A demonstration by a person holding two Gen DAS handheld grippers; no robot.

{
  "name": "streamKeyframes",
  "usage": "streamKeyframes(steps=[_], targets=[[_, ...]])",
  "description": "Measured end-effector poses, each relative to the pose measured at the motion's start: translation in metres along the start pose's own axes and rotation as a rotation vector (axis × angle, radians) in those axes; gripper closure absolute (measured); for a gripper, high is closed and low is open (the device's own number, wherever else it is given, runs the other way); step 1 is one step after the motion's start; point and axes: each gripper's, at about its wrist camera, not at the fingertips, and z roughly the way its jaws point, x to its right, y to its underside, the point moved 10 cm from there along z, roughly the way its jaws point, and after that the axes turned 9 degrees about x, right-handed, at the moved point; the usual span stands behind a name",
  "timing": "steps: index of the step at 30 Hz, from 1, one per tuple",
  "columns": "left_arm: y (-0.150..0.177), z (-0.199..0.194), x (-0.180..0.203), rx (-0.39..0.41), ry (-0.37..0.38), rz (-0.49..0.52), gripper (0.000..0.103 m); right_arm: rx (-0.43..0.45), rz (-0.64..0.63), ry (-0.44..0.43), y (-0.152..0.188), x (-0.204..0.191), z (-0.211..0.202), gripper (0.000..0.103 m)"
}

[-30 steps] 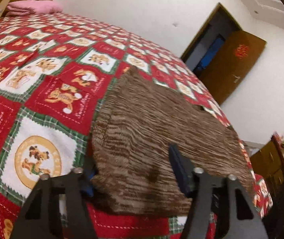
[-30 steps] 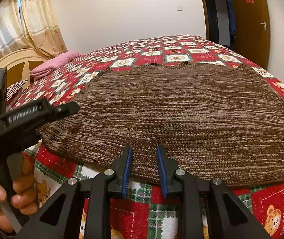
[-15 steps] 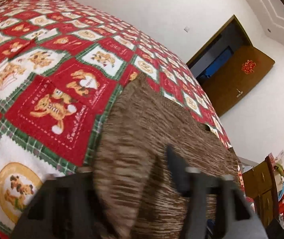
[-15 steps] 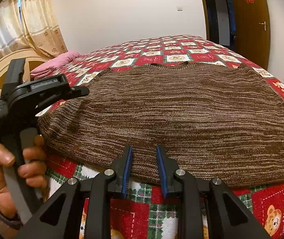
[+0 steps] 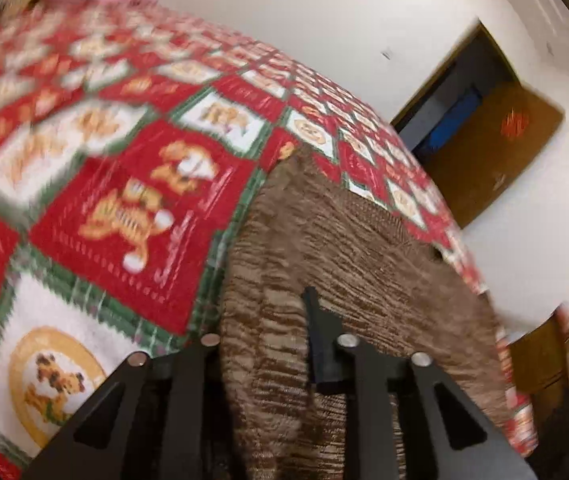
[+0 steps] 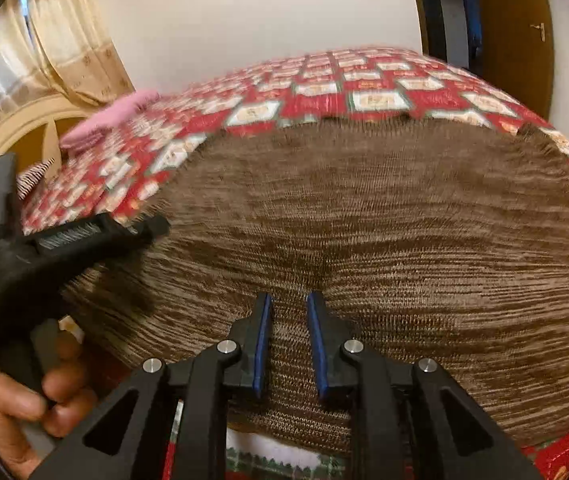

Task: Fold small clothes

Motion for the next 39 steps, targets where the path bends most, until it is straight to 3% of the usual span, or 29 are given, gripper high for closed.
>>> streamKeyframes(steps=[5,8,12,16,21,24,25,27,28,29,33,39], targets=[[-0.01,-0.011,0.053,0.089,-0.012,0.273,0.085,0.007,0.026,-0.016,0.004,0.003,0.0,0.083],[-0.003,-0.021,0.089,0.106,0.042,0.447,0.085,0.015,0.06,-0.04,0.004,0.006,-0.003,0.083],[0.028,-0.021,0.12,0.081,0.117,0.635,0.086,0.072,0.215,-0.14,0.0,0.02,-0.02,0.083],[0.043,-0.005,0.114,-0.023,0.14,0.596,0.086,0.06,0.283,-0.168,0.016,0.033,-0.033,0.083],[0.043,-0.009,0.112,-0.026,0.16,0.57,0.086,0.044,0.303,-0.198,0.016,0.041,-0.039,0.083],[0.044,-0.006,0.112,-0.029,0.166,0.557,0.086,0.082,0.361,-0.224,-0.003,0.052,-0.045,0.083],[0.044,-0.006,0.112,-0.029,0.166,0.556,0.086,0.09,0.392,-0.249,-0.014,0.055,-0.046,0.079],[0.045,-0.003,0.114,-0.026,0.164,0.561,0.085,0.095,0.424,-0.277,-0.038,0.061,-0.043,0.061],[0.046,-0.003,0.114,-0.025,0.164,0.561,0.085,0.093,0.425,-0.282,-0.048,0.062,-0.039,0.046],[0.046,-0.003,0.114,-0.025,0.166,0.559,0.085,0.087,0.421,-0.296,-0.06,0.062,-0.033,0.041],[0.045,-0.003,0.113,-0.031,0.189,0.528,0.085,0.005,0.38,-0.36,-0.089,0.046,0.009,0.041],[0.044,-0.003,0.111,-0.035,0.203,0.505,0.084,-0.11,0.242,-0.28,-0.085,0.023,0.072,0.044]])
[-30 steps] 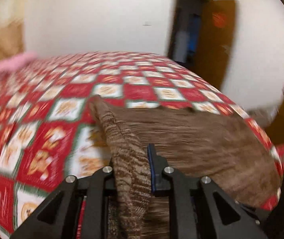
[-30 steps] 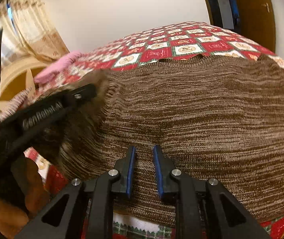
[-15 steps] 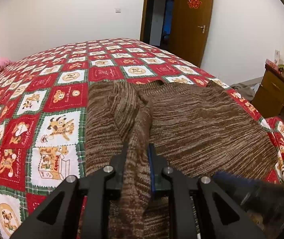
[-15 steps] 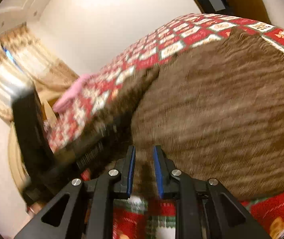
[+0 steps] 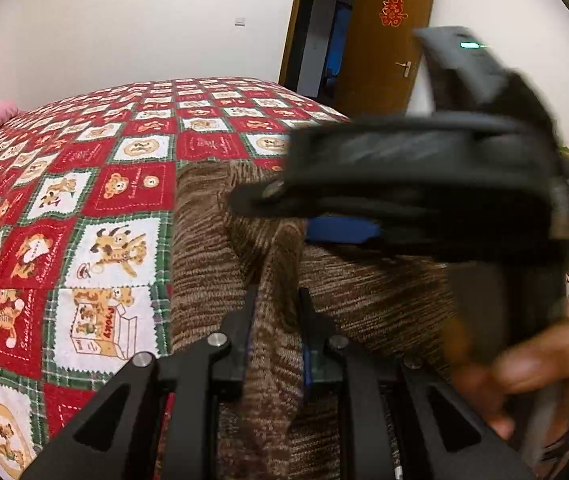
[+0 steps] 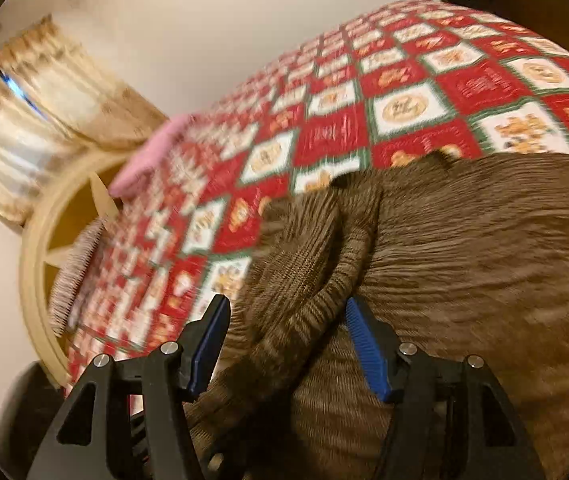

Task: Fold small clothes

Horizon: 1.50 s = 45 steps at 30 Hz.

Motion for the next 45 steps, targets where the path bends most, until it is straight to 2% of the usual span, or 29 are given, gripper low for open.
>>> streamKeyframes(steps=[1,2,3,5,7,13,20,30,39,45], targets=[[0.0,0.0,0.0,0.0,0.001,-0.002,0.081,0.0,-0.021,0.014,0.001,0.0,0.006,0.06],[0.0,0.0,0.0,0.0,0.004,-0.006,0.08,0.003,-0.047,0.033,0.0,0.0,0.013,0.085],[0.0,0.0,0.0,-0.001,0.006,-0.01,0.08,0.001,-0.072,0.054,0.0,0.001,0.017,0.095],[0.0,-0.002,0.0,0.001,0.007,-0.018,0.081,0.023,-0.1,0.074,-0.001,0.001,0.013,0.095],[0.0,-0.003,0.0,0.0,0.006,-0.022,0.086,0.058,-0.157,0.092,-0.004,-0.005,0.006,0.095],[-0.016,-0.013,0.014,0.031,0.023,-0.064,0.087,0.096,-0.261,0.099,-0.021,-0.014,-0.022,0.095],[-0.031,-0.01,0.077,0.026,0.095,0.003,0.087,0.109,-0.324,0.149,-0.044,0.014,-0.067,0.095],[-0.027,0.011,0.178,-0.01,0.193,0.088,0.087,0.075,-0.43,0.291,-0.057,0.093,-0.137,0.096],[0.006,0.036,0.212,-0.089,0.188,0.132,0.088,0.003,-0.375,0.378,-0.033,0.161,-0.149,0.096],[0.008,0.034,0.226,-0.084,0.208,0.161,0.088,0.026,-0.302,0.387,-0.026,0.178,-0.156,0.096]])
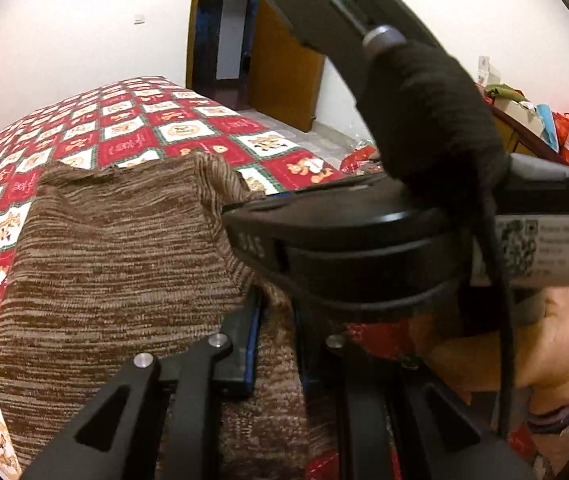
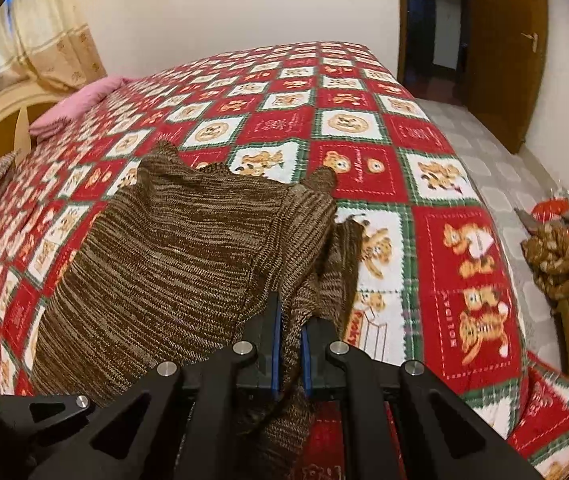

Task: Fold small clothes

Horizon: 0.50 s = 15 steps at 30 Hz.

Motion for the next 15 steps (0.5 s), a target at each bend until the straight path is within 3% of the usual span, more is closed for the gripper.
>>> streamKeyframes(steps=[5,6,7,9,11,13,15], targets=[[0.004,-0.023,-0.001,-0.004,0.054,-0.009,0.079,-0.013,-0.012,0.046,0.006,0.006,0.006,0.095],[0.006,-0.035,-0.003,-0.012,0.082,-0.016,0.07,-0.005,-0.003,0.056,0.005,0.008,0.006,0.095],[0.008,-0.048,-0.006,-0.021,0.109,-0.022,0.052,-0.001,0.018,0.041,0.004,0.009,0.005,0.095],[0.011,-0.073,-0.017,0.0,0.123,-0.033,0.026,0.023,0.08,0.002,0.001,0.013,-0.005,0.093],[0.012,-0.106,-0.036,0.07,0.117,-0.046,0.023,0.045,0.132,0.026,0.0,0.021,-0.023,0.071],[0.016,-0.124,-0.06,0.096,0.105,-0.084,0.019,0.094,0.166,0.06,0.001,0.028,-0.05,0.058],[0.022,-0.137,-0.088,0.123,0.044,-0.145,0.018,0.142,0.231,0.026,0.007,0.029,-0.081,0.051]])
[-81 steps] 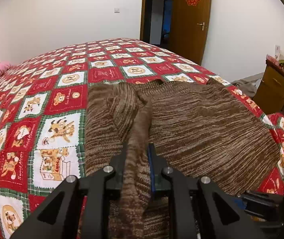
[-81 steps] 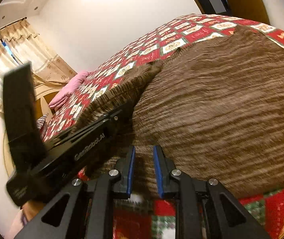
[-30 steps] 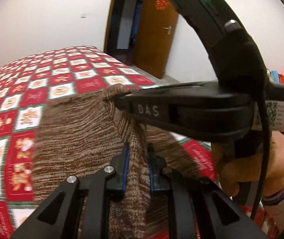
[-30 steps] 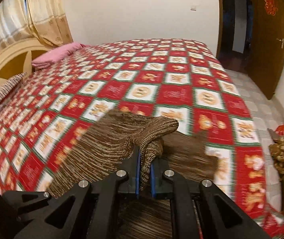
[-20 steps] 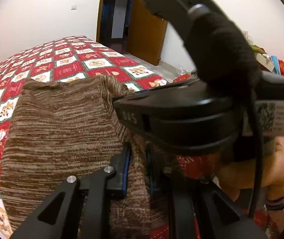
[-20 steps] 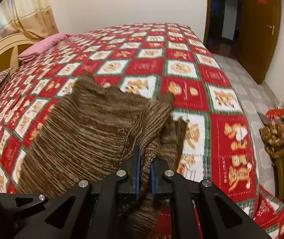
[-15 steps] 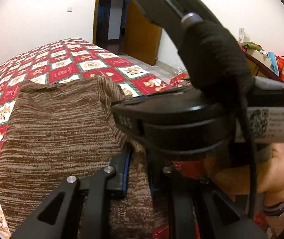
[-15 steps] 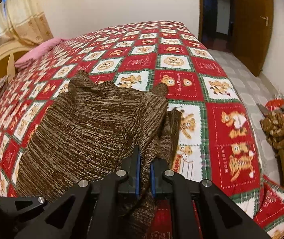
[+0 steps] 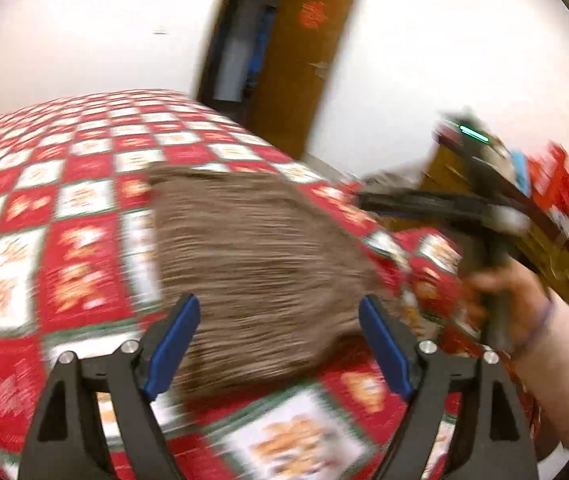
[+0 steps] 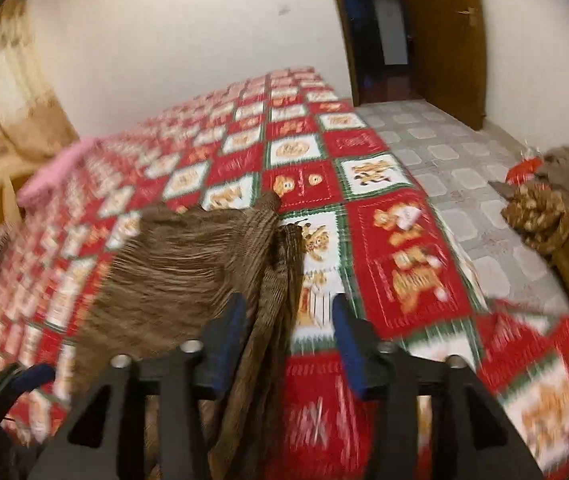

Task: Fold small clothes

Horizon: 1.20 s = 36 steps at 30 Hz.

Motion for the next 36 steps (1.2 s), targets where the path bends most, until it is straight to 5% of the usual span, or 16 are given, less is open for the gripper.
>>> streamKeyframes(steps=[5,9,14,15,16,19,22,26,31,36], targets=[[0.017,0.015,-0.066,-0.051,-0.15,-0.178,0.02,0.001,0.109,-0.114,0.034,-0.02,-0.05,0.051],[0.043,0.031,-0.064,-0.118,-0.134,-0.275,0.019,-0.039,0.037,-0.143,0.068,-0.057,-0.06,0.051],[0.046,0.046,-0.046,-0.129,-0.221,-0.144,0.017,-0.167,-0.012,-0.036,0.112,-0.064,-0.024,0.054],[0.045,0.049,-0.039,-0.129,-0.209,-0.136,0.037,-0.165,-0.011,-0.033,0.116,-0.065,-0.02,0.062],[0.045,0.05,-0.035,-0.135,-0.182,-0.139,0.067,-0.152,-0.027,-0.018,0.115,-0.063,-0.017,0.082],[0.042,0.054,-0.024,-0.164,-0.159,-0.148,0.083,-0.153,-0.02,-0.022,0.113,-0.063,-0.017,0.089],[0.037,0.04,-0.011,-0.163,-0.106,-0.191,0.086,-0.176,-0.041,0.001,0.117,-0.051,-0.025,0.092],[0.05,0.03,-0.011,-0.202,-0.11,-0.232,0.086,-0.212,-0.02,-0.023,0.121,-0.036,-0.03,0.094],[0.059,0.006,-0.03,-0.21,-0.141,-0.241,0.041,-0.289,-0.023,-0.055,0.125,-0.032,-0.039,0.093],[0.011,-0.002,-0.057,-0.082,-0.186,-0.214,0.04,-0.093,-0.058,-0.046,0.066,-0.035,-0.059,0.093]])
